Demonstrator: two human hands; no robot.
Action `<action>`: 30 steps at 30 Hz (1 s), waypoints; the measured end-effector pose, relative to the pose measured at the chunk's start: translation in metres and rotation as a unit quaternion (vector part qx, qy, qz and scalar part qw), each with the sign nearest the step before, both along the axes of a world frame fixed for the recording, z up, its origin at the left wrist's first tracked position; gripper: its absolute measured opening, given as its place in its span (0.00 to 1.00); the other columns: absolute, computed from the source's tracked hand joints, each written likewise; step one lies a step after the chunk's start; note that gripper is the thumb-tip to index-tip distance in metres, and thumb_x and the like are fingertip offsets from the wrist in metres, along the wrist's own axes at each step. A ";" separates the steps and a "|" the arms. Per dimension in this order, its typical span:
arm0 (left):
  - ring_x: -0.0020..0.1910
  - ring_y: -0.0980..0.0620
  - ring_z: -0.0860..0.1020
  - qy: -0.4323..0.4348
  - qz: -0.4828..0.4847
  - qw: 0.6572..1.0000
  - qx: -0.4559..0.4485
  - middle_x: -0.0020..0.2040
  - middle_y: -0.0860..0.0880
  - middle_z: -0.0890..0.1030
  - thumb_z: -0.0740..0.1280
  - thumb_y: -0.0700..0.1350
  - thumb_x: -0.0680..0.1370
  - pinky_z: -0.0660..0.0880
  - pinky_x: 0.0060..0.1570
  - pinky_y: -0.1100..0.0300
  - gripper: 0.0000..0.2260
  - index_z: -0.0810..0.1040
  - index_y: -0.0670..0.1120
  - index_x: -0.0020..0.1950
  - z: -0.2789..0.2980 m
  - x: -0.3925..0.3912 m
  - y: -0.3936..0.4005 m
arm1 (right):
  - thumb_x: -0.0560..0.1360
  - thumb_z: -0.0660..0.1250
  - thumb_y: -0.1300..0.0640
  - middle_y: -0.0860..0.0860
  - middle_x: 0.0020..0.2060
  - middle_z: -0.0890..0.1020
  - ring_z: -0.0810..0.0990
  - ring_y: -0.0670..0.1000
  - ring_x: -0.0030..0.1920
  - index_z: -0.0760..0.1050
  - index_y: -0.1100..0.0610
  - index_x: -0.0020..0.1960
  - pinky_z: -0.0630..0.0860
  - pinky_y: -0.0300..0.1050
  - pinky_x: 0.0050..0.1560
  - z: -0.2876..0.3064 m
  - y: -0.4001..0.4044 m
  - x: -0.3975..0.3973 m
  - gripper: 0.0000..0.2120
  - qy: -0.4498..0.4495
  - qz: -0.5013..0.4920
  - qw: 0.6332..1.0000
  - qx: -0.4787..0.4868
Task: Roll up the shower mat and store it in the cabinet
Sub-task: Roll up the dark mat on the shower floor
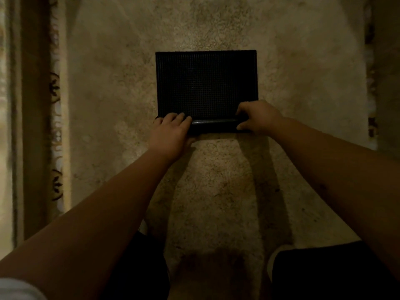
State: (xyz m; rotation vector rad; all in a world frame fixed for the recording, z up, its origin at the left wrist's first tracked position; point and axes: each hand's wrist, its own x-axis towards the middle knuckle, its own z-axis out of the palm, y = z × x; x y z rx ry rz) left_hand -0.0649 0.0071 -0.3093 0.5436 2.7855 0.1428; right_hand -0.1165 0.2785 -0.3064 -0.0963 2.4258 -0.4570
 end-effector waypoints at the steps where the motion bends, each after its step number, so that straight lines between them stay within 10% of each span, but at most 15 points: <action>1: 0.67 0.38 0.67 -0.001 0.004 1.000 -0.020 0.69 0.41 0.71 0.67 0.53 0.75 0.65 0.59 0.43 0.27 0.67 0.44 0.71 -0.002 0.000 0.003 | 0.70 0.75 0.52 0.55 0.55 0.78 0.76 0.54 0.50 0.77 0.52 0.58 0.75 0.47 0.45 0.000 0.002 0.003 0.18 0.011 -0.006 1.000 -0.006; 4: 0.63 0.37 0.67 0.002 0.038 0.998 -0.049 0.65 0.38 0.71 0.67 0.47 0.75 0.66 0.58 0.43 0.24 0.66 0.44 0.70 -0.003 -0.006 0.012 | 0.74 0.70 0.50 0.57 0.57 0.75 0.73 0.58 0.57 0.75 0.56 0.65 0.74 0.53 0.55 -0.004 0.004 0.022 0.22 0.123 0.044 0.991 0.019; 13: 0.41 0.39 0.78 -0.014 0.049 0.998 0.028 0.42 0.41 0.80 0.73 0.48 0.70 0.68 0.38 0.52 0.16 0.72 0.42 0.50 0.005 -0.037 0.012 | 0.71 0.69 0.58 0.60 0.52 0.77 0.76 0.61 0.50 0.69 0.59 0.65 0.74 0.53 0.43 -0.003 -0.003 0.032 0.23 0.202 0.130 0.967 0.090; 18: 0.70 0.35 0.62 0.016 0.065 0.997 -0.025 0.70 0.34 0.66 0.66 0.47 0.75 0.62 0.64 0.42 0.22 0.67 0.43 0.67 -0.010 -0.013 0.015 | 0.73 0.66 0.61 0.59 0.49 0.78 0.77 0.61 0.48 0.72 0.61 0.58 0.74 0.52 0.41 -0.001 -0.008 0.023 0.14 0.178 0.104 0.977 0.063; 22: 0.61 0.38 0.69 0.042 0.052 0.997 -0.036 0.63 0.39 0.72 0.66 0.43 0.74 0.67 0.59 0.41 0.21 0.68 0.44 0.66 -0.008 -0.023 0.013 | 0.74 0.67 0.63 0.63 0.65 0.74 0.70 0.64 0.66 0.71 0.66 0.67 0.69 0.59 0.64 -0.006 -0.005 0.027 0.22 0.187 0.125 0.974 0.043; 30: 0.53 0.42 0.73 0.027 0.043 0.998 -0.031 0.54 0.44 0.77 0.65 0.43 0.74 0.69 0.51 0.48 0.12 0.74 0.45 0.58 0.000 -0.034 0.014 | 0.72 0.65 0.66 0.61 0.50 0.76 0.74 0.61 0.51 0.73 0.63 0.54 0.68 0.50 0.40 0.005 -0.010 0.017 0.11 0.183 0.131 0.971 0.087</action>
